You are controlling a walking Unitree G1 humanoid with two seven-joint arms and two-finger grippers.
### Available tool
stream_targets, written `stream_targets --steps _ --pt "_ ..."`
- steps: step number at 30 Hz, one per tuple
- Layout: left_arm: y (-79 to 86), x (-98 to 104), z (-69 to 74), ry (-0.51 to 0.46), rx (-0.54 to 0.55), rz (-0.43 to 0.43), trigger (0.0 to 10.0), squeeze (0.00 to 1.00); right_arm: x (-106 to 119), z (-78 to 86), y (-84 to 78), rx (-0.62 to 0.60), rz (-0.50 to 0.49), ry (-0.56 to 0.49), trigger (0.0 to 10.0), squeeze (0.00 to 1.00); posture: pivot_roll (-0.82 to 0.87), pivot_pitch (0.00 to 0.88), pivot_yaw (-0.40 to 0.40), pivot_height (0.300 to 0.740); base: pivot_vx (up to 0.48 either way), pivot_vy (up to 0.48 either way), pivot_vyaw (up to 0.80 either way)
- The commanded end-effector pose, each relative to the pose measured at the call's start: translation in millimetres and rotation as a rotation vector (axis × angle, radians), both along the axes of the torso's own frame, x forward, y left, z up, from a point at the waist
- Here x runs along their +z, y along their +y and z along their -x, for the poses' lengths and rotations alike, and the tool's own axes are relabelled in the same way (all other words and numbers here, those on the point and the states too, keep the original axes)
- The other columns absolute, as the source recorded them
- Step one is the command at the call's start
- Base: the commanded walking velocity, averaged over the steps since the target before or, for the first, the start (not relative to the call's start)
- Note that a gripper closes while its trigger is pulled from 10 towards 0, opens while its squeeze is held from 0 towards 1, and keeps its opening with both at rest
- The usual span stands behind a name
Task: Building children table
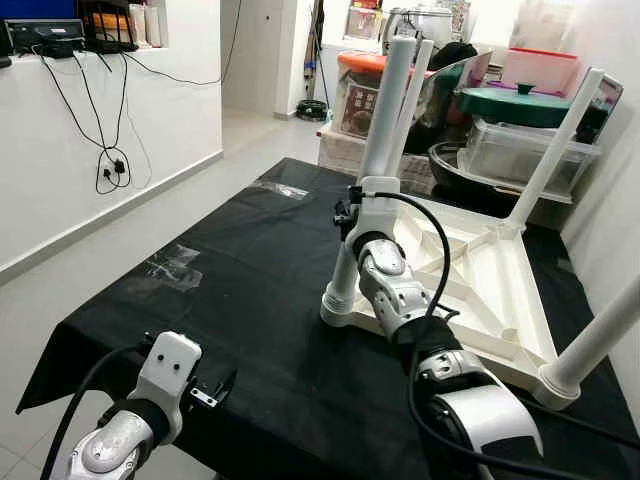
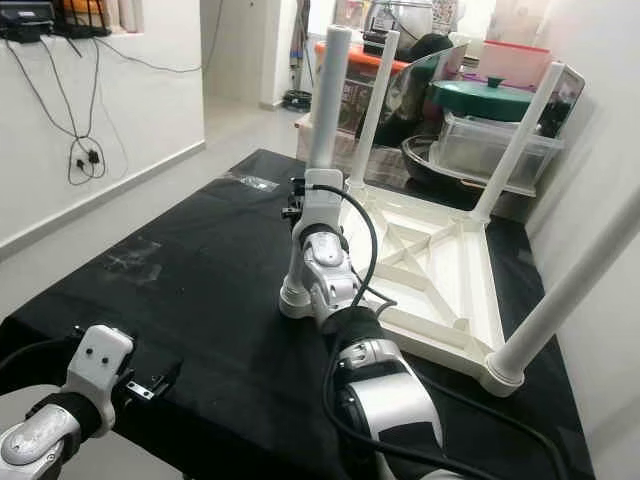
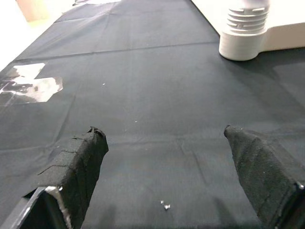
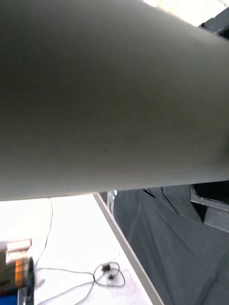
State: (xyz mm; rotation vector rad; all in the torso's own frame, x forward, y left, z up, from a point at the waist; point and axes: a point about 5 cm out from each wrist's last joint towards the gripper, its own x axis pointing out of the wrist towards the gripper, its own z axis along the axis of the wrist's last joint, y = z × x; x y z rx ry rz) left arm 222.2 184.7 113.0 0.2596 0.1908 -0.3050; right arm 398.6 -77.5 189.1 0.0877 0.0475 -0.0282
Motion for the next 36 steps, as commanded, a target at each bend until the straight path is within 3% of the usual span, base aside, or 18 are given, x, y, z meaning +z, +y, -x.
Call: stream_targets --steps 1,9,19,20,21,22,34,35,36 --pt "-4.6 0 -2.6 -0.012 -0.008 0.007 10.0 0.0 -55 12.5 -8.3 -0.058 0.021 0.255 0.0 0.0 0.11 0.0 -0.132 0.74 0.0 0.0 0.0" --pt "-6.3 -2 -2.5 -0.009 0.001 0.012 10.0 0.0 -65 21.9 11.4 -0.159 -0.006 0.333 0.0 0.0 0.11 0.0 -0.139 0.74 0.0 0.0 0.0" --pt "-3.9 -2 -2.1 -0.007 0.007 0.009 10.0 0.0 -55 21.0 12.4 -0.189 -0.023 0.3 0.0 0.0 0.11 0.0 -0.134 0.74 0.0 0.0 0.0" --pt "-4.0 -2 -2.3 -0.006 0.005 0.008 10.0 0.0 -51 19.6 12.0 -0.183 -0.025 0.286 1.9 0.0 0.11 0.0 -0.132 0.74 0.0 0.0 0.0" --pt "-4.0 -2 -2.3 -0.006 0.005 0.008 10.0 0.0 -51 19.6 12.0 -0.183 -0.025 0.286 1.9 0.0 0.11 0.0 -0.132 0.74 0.0 0.0 0.0" --pt "-4.2 -2 -2.7 -0.006 0.003 0.007 10.0 0.0 -47 18.4 12.4 -0.176 -0.027 0.279 10.0 0.0 0.11 0.0 -0.13 0.74 0.0 0.0 0.0" --pt "-3.9 -2 -3.8 -0.006 -0.002 0.002 10.0 0.0 -35 17.6 12.6 -0.207 -0.078 0.259 10.0 0.01 0.11 0.0 -0.128 0.74 0.0 0.0 0.0" --pt "-3.9 -2 -3.7 -0.006 -0.003 0.002 10.0 0.0 -34 17.5 12.2 -0.208 -0.082 0.256 10.0 0.35 0.11 0.0 -0.128 0.74 0.0 0.0 0.0" --pt "-3.9 -2 -3.7 -0.005 -0.003 0.002 10.0 0.0 -33 17.4 11.9 -0.209 -0.085 0.254 10.0 0.35 0.11 0.0 -0.128 0.74 0.0 0.0 0.0"
